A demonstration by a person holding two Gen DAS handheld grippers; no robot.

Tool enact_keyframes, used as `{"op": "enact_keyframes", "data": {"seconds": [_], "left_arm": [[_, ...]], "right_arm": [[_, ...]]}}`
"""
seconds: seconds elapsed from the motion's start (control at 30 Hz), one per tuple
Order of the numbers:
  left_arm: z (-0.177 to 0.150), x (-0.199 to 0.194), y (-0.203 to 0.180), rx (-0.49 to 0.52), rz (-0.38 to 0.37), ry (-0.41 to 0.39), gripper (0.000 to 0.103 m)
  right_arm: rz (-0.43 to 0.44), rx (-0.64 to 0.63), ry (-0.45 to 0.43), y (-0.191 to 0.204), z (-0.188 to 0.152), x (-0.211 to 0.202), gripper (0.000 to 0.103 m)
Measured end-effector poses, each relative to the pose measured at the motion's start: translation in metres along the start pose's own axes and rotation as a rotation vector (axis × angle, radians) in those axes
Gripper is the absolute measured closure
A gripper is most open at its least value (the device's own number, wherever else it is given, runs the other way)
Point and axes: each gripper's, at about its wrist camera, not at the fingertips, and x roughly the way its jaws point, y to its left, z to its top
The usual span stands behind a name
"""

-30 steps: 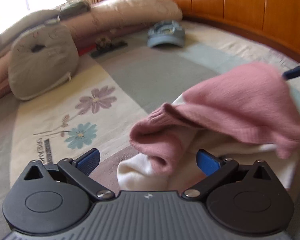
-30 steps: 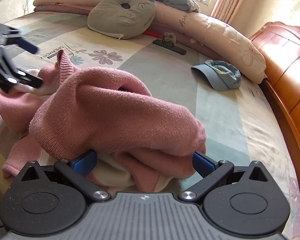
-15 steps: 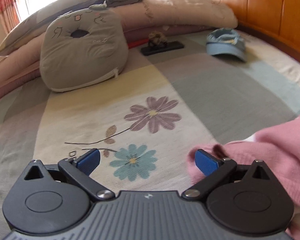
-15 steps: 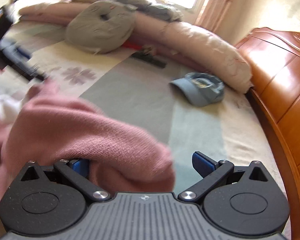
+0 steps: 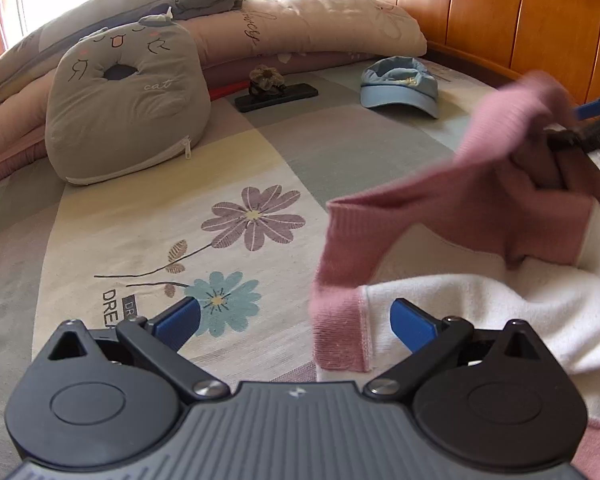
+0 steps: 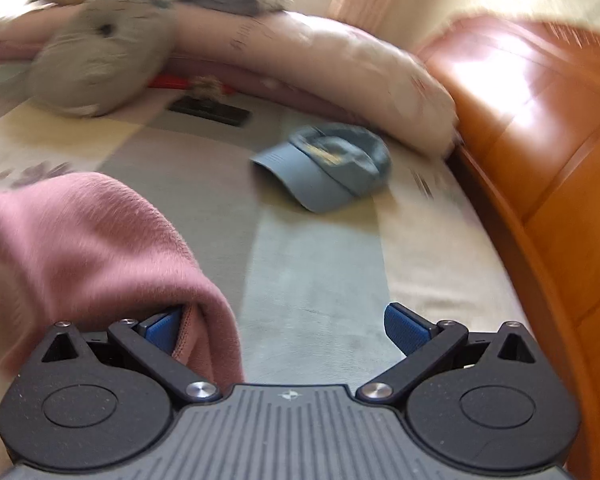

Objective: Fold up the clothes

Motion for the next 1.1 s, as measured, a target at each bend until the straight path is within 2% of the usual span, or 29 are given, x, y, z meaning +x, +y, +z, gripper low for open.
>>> {"op": "enact_keyframes", "data": {"seconds": [0.07,0.17,0.43,0.53,0.6,0.7,0.77,0.83,0.93,1.0,1.03,1.1], "left_arm": [[0.001,-0.001,0.0,-0.001,-0.004,-0.002,0.003],[0.003,0.001,0.0,-0.001,-0.018,-0.003,0.003],[0.001,0.021,-0.007,-0.063,-0.115,0.038,0.003],[-0.006,0.023,-0.003,-0.099,-0.149,0.053,0.01],[-0.013,0.024,0.006,-0.145,-0.195,0.062,0.012],[-0.023,0.027,0.019,-0.206,-0.272,0.076,0.025],[-0.027,0.035,0.023,-0.207,-0.329,0.076,0.034],[-0.03,0.043,0.026,-0.202,-0.388,0.076,0.038],[-0.032,0.06,0.026,-0.203,-0.433,0.058,0.039],[-0.034,0.064,0.031,-0.252,-0.494,0.05,0.042],[-0.036,0.065,0.033,-0.271,-0.529,0.052,0.05],[-0.041,0.065,0.036,-0.297,-0.596,0.066,0.051]], "right_arm": [[0.014,0.073,0.021,-0.012,-0.001,0.007,0.0],[0.08,0.128,0.01,-0.018,-0.006,-0.002,0.0],[0.239,0.157,0.01,-0.012,-0.018,-0.027,0.0],[0.28,0.153,0.013,-0.008,-0.021,-0.034,0.0],[0.289,0.148,0.008,-0.007,-0.022,-0.036,0.0],[0.315,0.152,0.006,-0.005,-0.024,-0.037,0.0],[0.336,0.147,0.002,-0.002,-0.027,-0.038,0.0],[0.351,0.141,-0.002,0.001,-0.028,-0.039,0.0],[0.366,0.143,-0.006,0.004,-0.031,-0.041,0.0],[0.367,0.146,-0.003,0.004,-0.032,-0.042,0.0],[0.366,0.147,0.001,0.004,-0.033,-0.042,0.0],[0.37,0.155,0.007,0.002,-0.037,-0.043,0.0]]}}
